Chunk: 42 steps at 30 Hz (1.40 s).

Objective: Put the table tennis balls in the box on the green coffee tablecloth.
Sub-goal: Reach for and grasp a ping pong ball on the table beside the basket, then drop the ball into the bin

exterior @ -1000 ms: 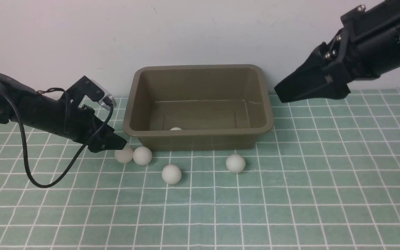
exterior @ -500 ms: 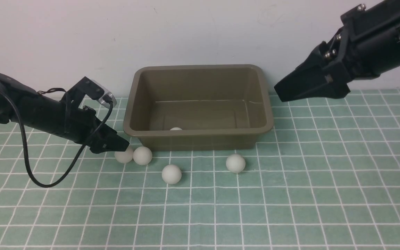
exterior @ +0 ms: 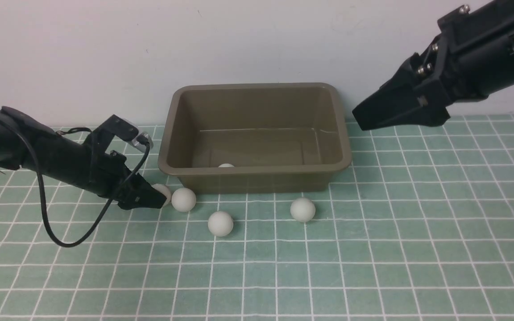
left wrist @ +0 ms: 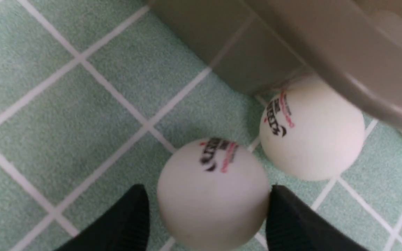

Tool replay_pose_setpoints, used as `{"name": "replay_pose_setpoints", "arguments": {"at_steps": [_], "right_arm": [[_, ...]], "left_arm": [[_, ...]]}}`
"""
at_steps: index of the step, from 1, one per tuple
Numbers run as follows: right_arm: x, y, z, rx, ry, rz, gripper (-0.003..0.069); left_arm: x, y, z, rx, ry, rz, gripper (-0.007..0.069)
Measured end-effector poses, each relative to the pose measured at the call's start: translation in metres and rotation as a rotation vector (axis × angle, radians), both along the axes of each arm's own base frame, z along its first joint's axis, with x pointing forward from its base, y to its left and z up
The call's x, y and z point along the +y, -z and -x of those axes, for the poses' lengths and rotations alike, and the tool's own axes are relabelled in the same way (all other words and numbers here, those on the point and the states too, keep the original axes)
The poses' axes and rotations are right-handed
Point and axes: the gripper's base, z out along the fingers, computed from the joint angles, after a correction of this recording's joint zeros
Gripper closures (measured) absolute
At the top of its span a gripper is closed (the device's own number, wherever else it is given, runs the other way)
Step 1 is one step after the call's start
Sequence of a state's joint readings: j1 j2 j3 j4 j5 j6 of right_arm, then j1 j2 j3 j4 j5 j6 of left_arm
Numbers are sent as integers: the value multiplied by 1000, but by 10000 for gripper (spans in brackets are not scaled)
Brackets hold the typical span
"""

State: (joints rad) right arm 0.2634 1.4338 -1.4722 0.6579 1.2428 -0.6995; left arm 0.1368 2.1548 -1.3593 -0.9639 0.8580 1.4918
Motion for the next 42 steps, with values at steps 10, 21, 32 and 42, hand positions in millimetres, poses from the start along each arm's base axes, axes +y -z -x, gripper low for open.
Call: {"name": "replay_pose_setpoints", "arguments": {"at_steps": [10,21,32,42], "right_arm": [[0,0,-1,-7,3,-1,186],[0,-1,-2,-19,10,-5,186],[0,-2,-4,-39,25,-7,186],[0,-2,-4,-41,27,-7,186]], "left_arm": [[1,-4,1,-31,41,-27,280],[-3,-93,-2,-264,-19,17,280],[-46,-82,-20,-334,127,86,280],[-44,-88,-15,-269,101,-47,174]]}}
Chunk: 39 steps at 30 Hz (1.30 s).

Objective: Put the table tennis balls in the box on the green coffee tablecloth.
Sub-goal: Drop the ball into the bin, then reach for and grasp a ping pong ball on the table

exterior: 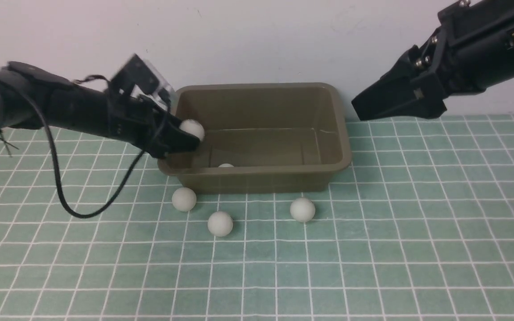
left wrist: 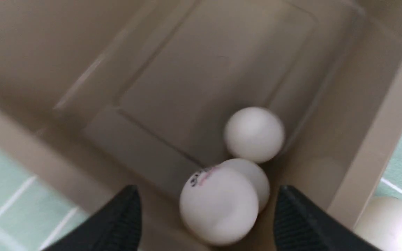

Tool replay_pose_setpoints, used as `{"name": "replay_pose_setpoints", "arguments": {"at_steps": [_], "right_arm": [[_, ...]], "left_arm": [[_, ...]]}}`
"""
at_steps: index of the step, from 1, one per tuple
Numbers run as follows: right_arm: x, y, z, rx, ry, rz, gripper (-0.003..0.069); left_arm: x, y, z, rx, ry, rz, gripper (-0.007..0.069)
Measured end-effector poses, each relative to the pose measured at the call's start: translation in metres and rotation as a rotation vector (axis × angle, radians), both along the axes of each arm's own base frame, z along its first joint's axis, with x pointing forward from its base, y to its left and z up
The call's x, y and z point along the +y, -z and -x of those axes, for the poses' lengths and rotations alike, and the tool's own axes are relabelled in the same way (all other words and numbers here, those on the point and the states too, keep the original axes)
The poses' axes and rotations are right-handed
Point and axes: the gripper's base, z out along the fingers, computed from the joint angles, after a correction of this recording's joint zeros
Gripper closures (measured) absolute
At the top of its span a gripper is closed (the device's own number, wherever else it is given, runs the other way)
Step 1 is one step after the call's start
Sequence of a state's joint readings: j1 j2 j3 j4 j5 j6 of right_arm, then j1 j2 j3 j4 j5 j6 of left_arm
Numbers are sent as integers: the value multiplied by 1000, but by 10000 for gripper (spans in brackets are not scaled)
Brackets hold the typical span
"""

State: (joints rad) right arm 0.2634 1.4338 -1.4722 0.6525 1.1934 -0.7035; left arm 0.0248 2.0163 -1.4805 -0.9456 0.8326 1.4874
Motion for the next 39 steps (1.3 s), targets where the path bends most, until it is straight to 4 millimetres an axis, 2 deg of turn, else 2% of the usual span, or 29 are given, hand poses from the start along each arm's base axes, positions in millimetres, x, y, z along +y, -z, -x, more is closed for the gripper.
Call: {"name": "replay_pose_setpoints", "arguments": {"at_steps": [6,9,13,16,17,24,26,28,30,33,36,39], "right_arm": [[-1,1,0,-6,-2,14,186],[-1,1,0,-15,-10,19,186],[0,0,0,-16,-15,12,186],[1,-1,0,-20,-24,3,186],[2,-1,1,-24,-33,-7,186],[4,-3,1,-35,-55,-27,186],[6,-2,2,-36,-64,-19,186],[10,2,4,-33,-75,-8,186],[19,14,6,-33,-83,11,186],[29,45,7,-1,-43,29,186],[29,78,6,75,77,7,186],[24,99,3,101,209,-26,186]], "left_arm": [[21,-57,18,-36,-131,-34,152],[27,-89,35,-63,-185,-78,152],[34,-133,67,-76,-292,-127,152],[36,-158,87,-84,-361,-125,150],[37,-169,100,-81,-392,-126,148],[40,-196,145,-12,-467,-166,150],[41,-201,155,13,-493,-175,169],[43,-211,174,20,-517,-197,207],[43,-216,184,12,-522,-204,223],[42,-226,198,-18,-527,-200,241],[42,-228,202,-24,-528,-198,241],[41,-227,205,0,-519,-200,241]]}}
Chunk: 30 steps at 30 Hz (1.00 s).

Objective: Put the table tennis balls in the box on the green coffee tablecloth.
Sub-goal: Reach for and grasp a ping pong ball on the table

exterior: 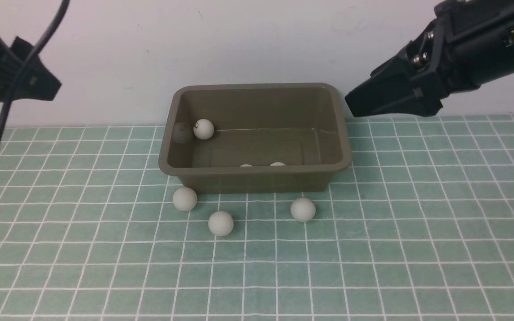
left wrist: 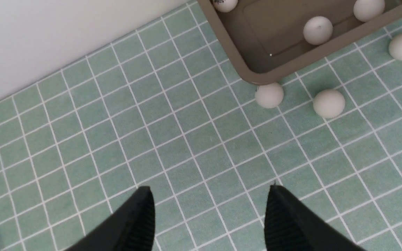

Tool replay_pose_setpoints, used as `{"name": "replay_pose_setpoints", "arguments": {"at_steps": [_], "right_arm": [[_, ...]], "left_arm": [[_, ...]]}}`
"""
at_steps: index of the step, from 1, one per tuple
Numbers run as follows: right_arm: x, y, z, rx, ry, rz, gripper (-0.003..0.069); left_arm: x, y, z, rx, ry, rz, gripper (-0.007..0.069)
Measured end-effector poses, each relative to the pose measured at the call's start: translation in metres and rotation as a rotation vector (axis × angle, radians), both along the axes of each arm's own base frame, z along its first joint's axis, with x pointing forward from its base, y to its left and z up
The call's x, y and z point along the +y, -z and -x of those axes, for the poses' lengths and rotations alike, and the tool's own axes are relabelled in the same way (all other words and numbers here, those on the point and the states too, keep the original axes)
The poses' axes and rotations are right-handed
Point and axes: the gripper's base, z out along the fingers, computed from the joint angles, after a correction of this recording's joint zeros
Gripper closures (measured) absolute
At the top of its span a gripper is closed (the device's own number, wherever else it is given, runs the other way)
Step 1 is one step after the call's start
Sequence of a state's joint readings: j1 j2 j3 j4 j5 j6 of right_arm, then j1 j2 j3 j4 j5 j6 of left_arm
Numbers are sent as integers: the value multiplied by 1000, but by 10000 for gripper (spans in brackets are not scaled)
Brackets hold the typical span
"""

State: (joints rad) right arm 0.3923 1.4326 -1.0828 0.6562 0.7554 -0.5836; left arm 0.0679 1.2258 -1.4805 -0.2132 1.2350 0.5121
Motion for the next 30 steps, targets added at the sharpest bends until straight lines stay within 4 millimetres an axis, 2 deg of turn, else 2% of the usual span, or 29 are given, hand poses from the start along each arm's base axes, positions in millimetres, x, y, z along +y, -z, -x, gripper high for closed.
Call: {"name": "replay_pose_setpoints", "arguments": {"at_steps": [8,12,15,23,30], "right_arm": [[-11,35,-2,-33,183,-20,186],[-12,44,-3,-50,242,-40,186],[-5,51,-4,-41,256,-52,186],[21,87,-10,12,250,-19,186],[31,113,-18,-4,270,29,179]], "left_arm": [[-1,1,1,18,5,4,241],[-1,1,2,17,5,7,241],[-1,1,2,17,5,7,241],[-1,0,2,17,5,7,241],[-1,0,2,17,5,8,241]]}}
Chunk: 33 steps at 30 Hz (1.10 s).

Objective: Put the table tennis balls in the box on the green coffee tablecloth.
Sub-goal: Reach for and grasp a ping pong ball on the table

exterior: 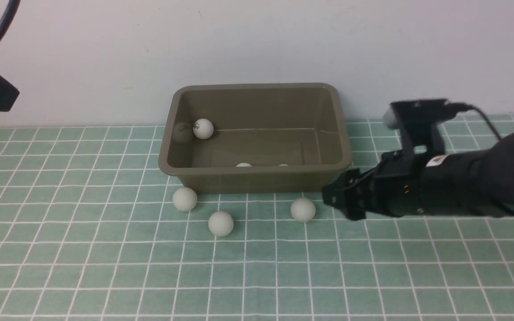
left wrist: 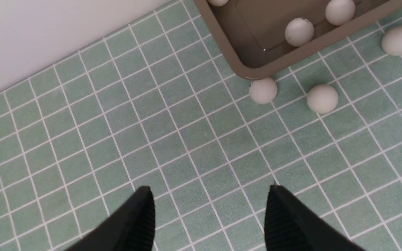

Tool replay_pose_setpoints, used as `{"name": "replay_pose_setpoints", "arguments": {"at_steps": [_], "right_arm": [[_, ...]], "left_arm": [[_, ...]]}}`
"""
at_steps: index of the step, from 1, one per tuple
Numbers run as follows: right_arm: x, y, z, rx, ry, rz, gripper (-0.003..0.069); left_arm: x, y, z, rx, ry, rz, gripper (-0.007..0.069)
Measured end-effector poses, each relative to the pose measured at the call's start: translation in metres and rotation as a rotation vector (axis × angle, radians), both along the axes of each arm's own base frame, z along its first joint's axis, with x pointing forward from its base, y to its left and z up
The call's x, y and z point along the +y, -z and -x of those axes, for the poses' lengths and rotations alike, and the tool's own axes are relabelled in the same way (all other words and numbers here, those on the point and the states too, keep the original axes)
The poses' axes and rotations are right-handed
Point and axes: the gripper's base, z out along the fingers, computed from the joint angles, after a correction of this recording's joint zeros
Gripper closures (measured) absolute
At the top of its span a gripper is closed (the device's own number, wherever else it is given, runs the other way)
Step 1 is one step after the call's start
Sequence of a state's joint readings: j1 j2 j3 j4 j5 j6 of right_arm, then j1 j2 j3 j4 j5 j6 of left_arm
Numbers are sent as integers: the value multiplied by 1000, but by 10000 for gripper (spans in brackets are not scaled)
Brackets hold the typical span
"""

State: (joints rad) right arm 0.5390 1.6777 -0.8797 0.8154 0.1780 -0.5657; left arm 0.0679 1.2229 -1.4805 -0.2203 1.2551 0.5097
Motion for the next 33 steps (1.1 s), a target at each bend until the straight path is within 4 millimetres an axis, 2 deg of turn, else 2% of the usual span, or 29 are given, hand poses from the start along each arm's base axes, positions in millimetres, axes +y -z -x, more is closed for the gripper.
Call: {"name": "replay_pose_setpoints", "arguments": {"at_steps": [10,20,33], "right_arm": [[2,29,-11,2,33,59,144],[28,26,-27,-30,-9,39,144],[37,53,-42,7,25,51,144]], "left_arm": [[0,0,0,1,0,0,241],[0,0,0,0,0,0,241],[-1,-3,5,-15,1,2,241]]}}
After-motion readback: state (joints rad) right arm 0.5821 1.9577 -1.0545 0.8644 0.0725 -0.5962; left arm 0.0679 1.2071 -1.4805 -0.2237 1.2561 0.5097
